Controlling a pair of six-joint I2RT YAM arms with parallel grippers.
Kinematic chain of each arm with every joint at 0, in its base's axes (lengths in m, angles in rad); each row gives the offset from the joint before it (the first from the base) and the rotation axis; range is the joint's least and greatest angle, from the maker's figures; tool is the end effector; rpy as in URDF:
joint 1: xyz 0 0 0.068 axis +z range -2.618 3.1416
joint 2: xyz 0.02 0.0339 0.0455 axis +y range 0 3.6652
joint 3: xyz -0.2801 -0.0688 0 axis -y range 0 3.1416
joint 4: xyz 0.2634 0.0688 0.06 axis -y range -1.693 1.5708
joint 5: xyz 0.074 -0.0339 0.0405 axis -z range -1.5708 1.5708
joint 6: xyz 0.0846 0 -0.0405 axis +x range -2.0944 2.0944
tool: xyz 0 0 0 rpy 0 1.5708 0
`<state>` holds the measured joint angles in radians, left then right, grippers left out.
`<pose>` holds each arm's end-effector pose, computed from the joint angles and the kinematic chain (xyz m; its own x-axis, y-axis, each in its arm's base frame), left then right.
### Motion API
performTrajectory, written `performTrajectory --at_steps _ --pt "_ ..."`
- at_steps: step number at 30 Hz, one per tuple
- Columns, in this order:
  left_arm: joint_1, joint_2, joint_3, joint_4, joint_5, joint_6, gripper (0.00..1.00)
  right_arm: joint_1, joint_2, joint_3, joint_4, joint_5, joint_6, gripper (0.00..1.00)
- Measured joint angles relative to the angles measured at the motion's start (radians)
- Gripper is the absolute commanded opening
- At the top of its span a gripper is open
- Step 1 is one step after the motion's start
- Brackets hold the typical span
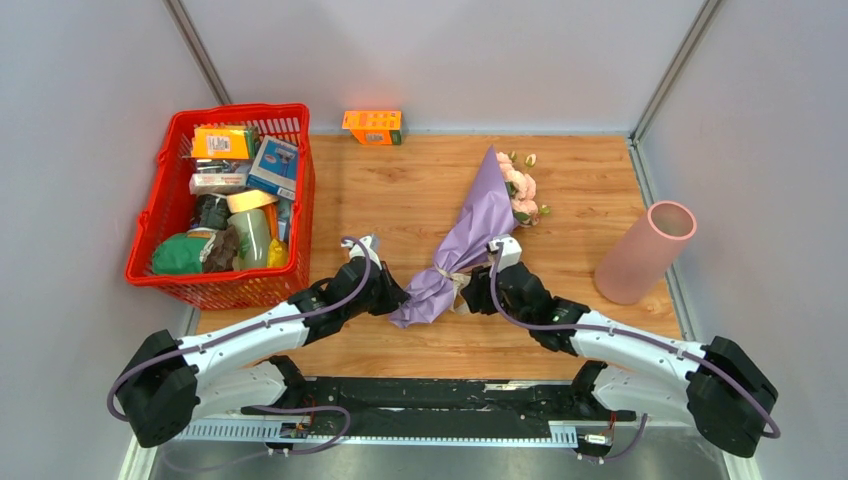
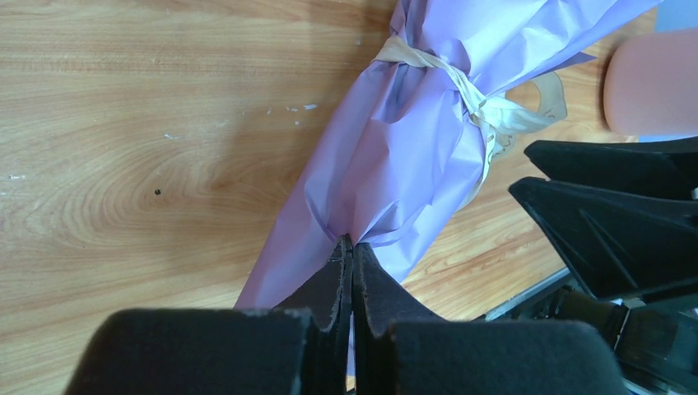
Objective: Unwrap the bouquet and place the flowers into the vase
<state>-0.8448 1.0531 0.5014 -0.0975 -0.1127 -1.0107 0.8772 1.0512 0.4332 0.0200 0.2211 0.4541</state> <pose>0.1818 -0.1904 0.1744 -0.7924 -0.3754 -0.4808 0.0232 0.7691 -0.6387 0.1803 0.1879 0.1648 -0.6017 -0.0543 -0.7969 -0.4122 0.8757 0.2516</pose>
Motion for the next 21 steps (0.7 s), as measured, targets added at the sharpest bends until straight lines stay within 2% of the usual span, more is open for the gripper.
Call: performTrajectory --at_steps 5,10,12,16,21 --pt "0.000 0.007 0.000 0.000 0.003 0.003 0.00 0.000 0.005 0.029 0.036 -0.019 0.001 0.54" --pt "0.000 0.008 0.000 0.001 0.007 0.003 0.00 0.000 0.125 0.074 0.079 -0.014 0.002 0.52" --pt "0.000 0.008 0.000 0.000 0.007 0.003 0.00 0.000 0.181 0.084 0.088 -0.014 0.009 0.47" --pt "0.000 0.008 0.000 -0.003 0.007 0.003 0.00 0.000 0.246 0.088 0.085 0.003 0.029 0.27" --pt "0.000 0.008 0.001 -0.045 -0.023 0.002 0.00 0.001 0.252 0.090 0.021 0.166 0.080 0.22"
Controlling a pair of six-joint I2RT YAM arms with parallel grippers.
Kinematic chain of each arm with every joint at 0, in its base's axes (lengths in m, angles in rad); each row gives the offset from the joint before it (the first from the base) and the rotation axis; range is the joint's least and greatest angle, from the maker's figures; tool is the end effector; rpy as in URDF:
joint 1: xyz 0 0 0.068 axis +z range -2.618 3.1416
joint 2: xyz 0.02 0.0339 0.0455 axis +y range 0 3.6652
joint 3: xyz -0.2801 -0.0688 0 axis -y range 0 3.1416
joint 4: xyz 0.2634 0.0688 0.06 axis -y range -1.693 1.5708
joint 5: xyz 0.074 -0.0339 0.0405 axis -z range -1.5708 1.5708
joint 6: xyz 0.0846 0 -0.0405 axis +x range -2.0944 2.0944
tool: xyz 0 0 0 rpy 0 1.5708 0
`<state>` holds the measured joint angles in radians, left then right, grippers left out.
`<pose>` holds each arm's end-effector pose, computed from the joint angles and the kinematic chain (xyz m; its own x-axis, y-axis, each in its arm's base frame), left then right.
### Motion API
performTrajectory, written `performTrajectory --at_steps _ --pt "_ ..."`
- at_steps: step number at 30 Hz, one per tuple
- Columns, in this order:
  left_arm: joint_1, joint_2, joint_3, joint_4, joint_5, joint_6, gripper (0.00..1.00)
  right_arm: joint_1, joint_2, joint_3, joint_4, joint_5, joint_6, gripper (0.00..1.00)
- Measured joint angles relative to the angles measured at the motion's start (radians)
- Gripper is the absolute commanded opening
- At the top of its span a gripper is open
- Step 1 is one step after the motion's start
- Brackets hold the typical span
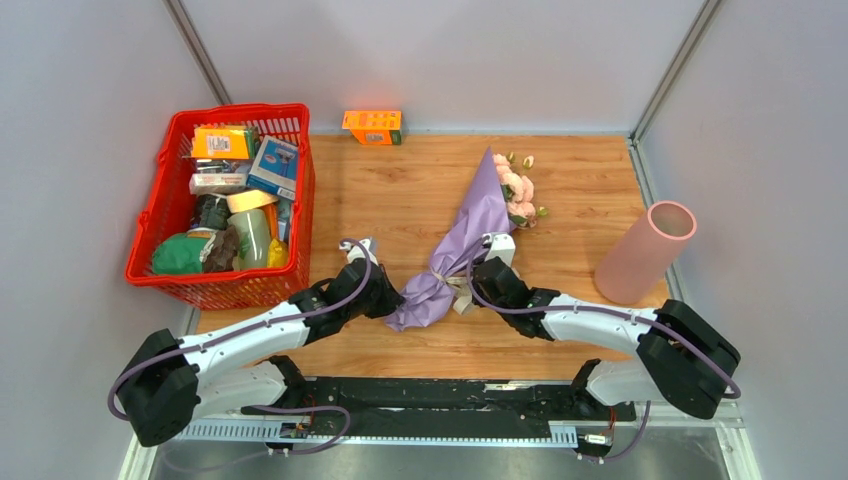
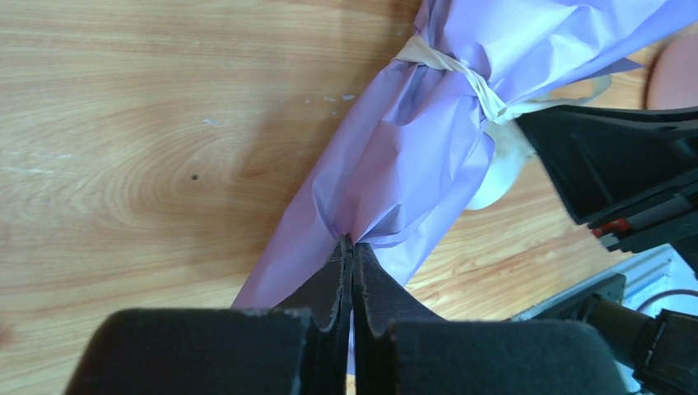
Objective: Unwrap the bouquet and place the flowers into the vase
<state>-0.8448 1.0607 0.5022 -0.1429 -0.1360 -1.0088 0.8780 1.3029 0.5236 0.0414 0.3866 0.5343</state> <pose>0.1805 -0.1861 0.1674 -0.7971 -0.3650 -0.4811 -0.0043 0.8001 -0.5998 0.2086 0.2013 0.1387 -0.6420 -0.0349 -0.7659 -0.2412 0.9574 0.1585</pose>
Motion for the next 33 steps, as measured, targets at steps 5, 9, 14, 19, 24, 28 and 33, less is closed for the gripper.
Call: performTrajectory --at_steps 5,9,14,19,24,28,33 --pt "0.000 -0.009 0.000 -0.030 -0.018 -0.001 0.00 -0.003 -0.004 -0.013 -0.025 0.092 0.033 0.23" --pt "0.000 -0.010 0.000 -0.027 -0.011 -0.001 0.00 -0.003 -0.046 -0.022 -0.051 0.046 0.023 0.32" --pt "0.000 -0.010 0.000 -0.023 0.002 0.001 0.00 -0.003 -0.195 -0.018 -0.052 -0.070 -0.024 0.40" --pt "0.000 -0.010 0.000 -0.016 0.017 0.004 0.00 -0.003 -0.250 0.006 -0.017 -0.190 -0.102 0.38" --pt "0.000 -0.010 0.000 -0.009 0.028 0.005 0.00 -0.003 -0.158 0.070 -0.003 -0.292 -0.172 0.37" --pt "0.000 -0.010 0.000 -0.008 0.031 0.005 0.00 -0.003 -0.069 0.128 0.006 -0.354 -0.199 0.38" --pt "0.000 -0.010 0.000 -0.002 0.035 0.005 0.00 -0.003 0.021 0.162 0.010 -0.351 -0.224 0.40"
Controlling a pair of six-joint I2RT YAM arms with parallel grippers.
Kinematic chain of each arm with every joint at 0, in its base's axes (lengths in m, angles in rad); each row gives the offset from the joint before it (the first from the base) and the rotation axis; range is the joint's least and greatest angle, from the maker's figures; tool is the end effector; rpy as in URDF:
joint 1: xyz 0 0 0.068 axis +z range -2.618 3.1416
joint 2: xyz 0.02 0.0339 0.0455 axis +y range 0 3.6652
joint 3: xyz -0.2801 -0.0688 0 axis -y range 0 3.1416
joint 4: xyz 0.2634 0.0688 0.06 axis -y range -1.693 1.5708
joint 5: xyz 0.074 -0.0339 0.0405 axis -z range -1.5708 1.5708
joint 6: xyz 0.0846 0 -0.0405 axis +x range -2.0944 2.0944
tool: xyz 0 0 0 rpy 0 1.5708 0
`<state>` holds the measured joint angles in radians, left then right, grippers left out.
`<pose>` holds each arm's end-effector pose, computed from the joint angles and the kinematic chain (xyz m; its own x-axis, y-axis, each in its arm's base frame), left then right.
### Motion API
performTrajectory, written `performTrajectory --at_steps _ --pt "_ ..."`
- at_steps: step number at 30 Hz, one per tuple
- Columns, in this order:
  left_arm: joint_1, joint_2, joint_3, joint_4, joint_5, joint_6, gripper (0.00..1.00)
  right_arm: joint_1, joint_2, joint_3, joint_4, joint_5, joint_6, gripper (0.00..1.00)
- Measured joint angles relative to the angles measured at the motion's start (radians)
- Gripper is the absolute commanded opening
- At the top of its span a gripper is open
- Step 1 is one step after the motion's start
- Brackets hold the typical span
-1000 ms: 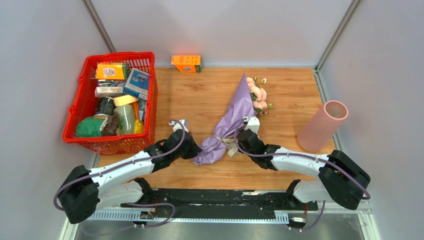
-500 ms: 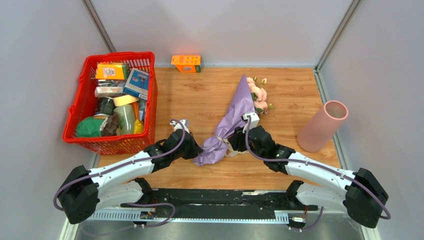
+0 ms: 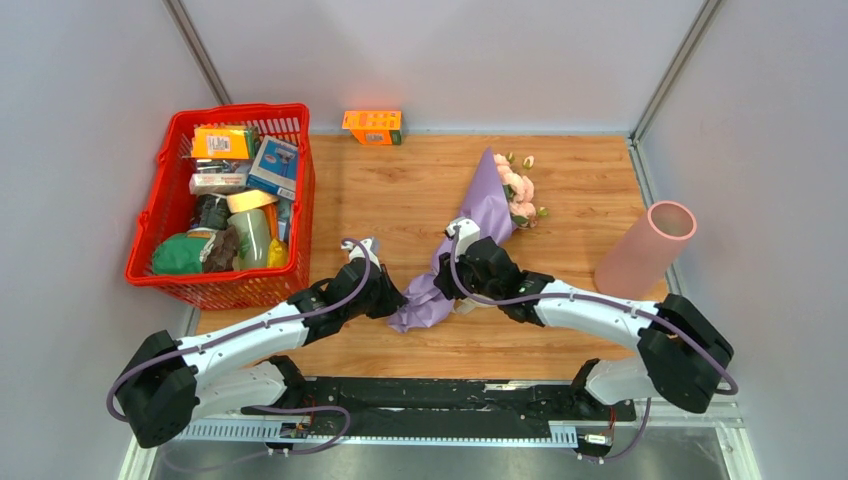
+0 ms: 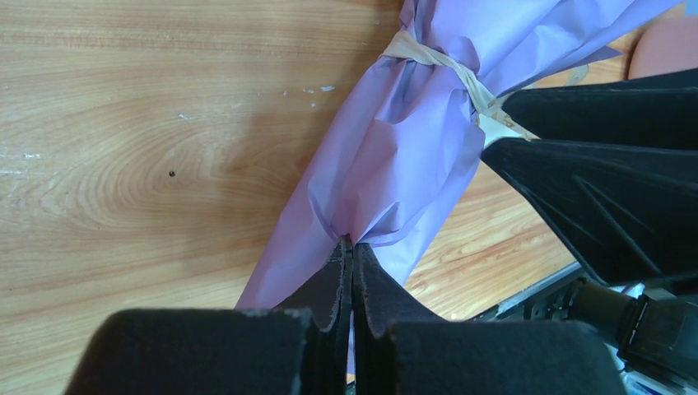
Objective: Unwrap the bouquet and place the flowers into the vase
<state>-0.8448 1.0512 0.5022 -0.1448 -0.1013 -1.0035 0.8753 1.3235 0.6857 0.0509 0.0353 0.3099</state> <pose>0.1780 -0.1877 0.1692 -0.8121 -0.3491 -0.4677 0.0140 0.7895 -0.6136 0.2143 0.2521 0.1886 -0.5662 -0.2027 -0.7990 -0.6046 0.7610 0.2353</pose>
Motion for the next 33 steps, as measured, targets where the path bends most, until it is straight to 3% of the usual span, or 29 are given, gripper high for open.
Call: performTrajectory --at_steps 11,16,24,29,33 --pt "0.000 0.008 0.000 0.007 -0.005 0.008 0.00 0.002 0.121 0.016 0.029 0.060 -0.054 0.35" --pt "0.000 0.018 0.001 0.009 -0.008 0.008 0.00 0.005 0.127 0.015 0.042 0.101 -0.061 0.41" --pt "0.000 0.027 0.011 0.018 -0.008 0.007 0.00 0.007 0.126 0.004 0.075 0.141 -0.073 0.41" --pt "0.000 0.035 0.012 0.019 -0.007 0.007 0.00 0.007 0.135 -0.005 0.102 0.148 -0.073 0.31" --pt "0.000 0.036 0.012 0.020 -0.005 0.007 0.00 0.007 0.135 -0.018 0.131 0.157 -0.076 0.17"
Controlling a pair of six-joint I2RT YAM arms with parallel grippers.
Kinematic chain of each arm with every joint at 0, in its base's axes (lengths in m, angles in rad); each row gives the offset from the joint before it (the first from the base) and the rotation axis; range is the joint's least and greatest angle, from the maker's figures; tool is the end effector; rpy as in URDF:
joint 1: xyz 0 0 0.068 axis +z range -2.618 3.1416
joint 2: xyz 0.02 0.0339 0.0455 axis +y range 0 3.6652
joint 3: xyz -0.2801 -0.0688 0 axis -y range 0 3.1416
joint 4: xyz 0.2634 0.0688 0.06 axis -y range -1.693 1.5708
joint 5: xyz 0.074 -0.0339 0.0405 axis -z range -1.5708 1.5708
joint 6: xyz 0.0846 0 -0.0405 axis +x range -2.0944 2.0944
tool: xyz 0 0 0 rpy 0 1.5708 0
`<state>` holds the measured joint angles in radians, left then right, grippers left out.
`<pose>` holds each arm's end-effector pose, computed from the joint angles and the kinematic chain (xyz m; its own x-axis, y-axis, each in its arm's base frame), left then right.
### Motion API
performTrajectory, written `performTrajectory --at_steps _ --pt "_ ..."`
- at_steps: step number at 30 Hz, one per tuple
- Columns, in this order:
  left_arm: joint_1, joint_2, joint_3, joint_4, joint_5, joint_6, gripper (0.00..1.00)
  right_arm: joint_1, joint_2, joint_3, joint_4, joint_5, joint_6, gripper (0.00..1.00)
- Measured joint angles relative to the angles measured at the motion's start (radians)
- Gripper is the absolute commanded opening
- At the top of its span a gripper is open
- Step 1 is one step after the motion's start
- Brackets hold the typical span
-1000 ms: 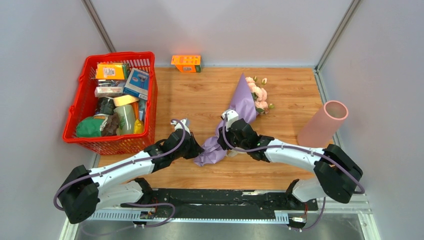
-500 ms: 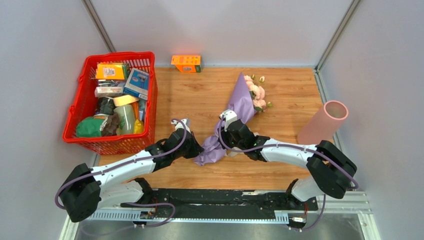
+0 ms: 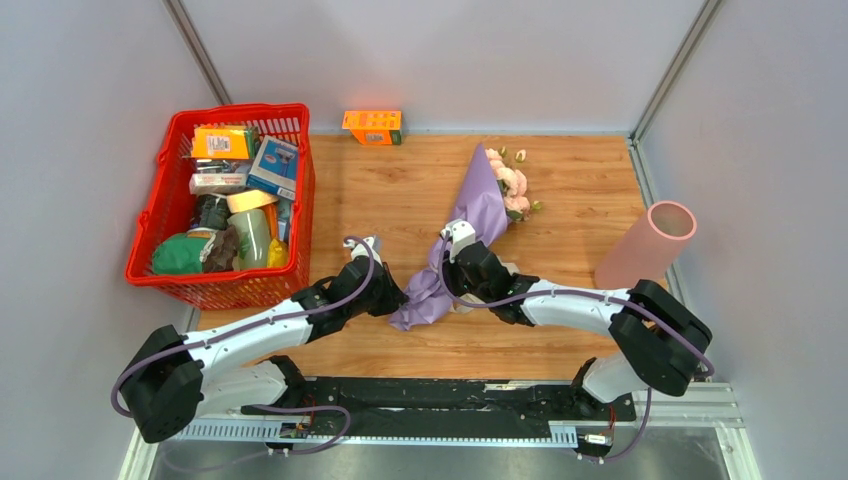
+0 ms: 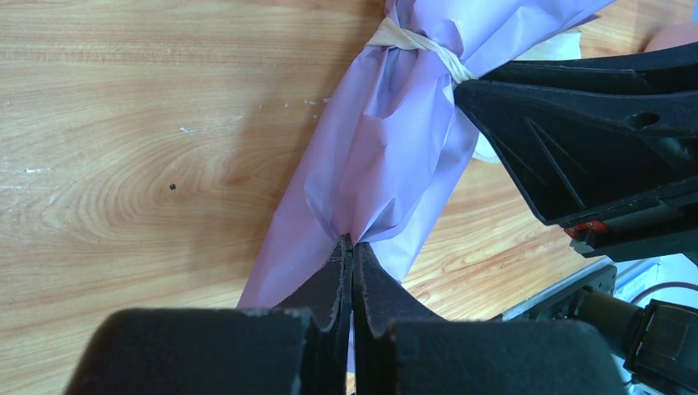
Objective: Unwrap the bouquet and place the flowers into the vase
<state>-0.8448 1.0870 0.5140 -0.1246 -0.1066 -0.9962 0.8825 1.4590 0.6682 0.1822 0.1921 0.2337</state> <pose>0.1825 -0.1920 0.1675 -0.8105 -0.3442 -0.4739 0.0167 0.7952 -0.6062 0.2319 0.2566 0.1570 -0.5058 -0.2571 -0.8234 -0.5566 0.8265 0.0838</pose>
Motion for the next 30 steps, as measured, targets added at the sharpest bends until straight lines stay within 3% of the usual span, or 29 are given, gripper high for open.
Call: performTrajectory --at_steps 7,30 --pt "0.000 0.000 0.000 0.003 0.000 0.000 0.00 0.000 0.000 -0.001 0.035 -0.001 -0.017 0.00" --pt "-0.008 0.057 0.018 -0.052 -0.105 0.000 0.00 0.003 -0.089 0.046 -0.135 -0.004 -0.012 0.00"
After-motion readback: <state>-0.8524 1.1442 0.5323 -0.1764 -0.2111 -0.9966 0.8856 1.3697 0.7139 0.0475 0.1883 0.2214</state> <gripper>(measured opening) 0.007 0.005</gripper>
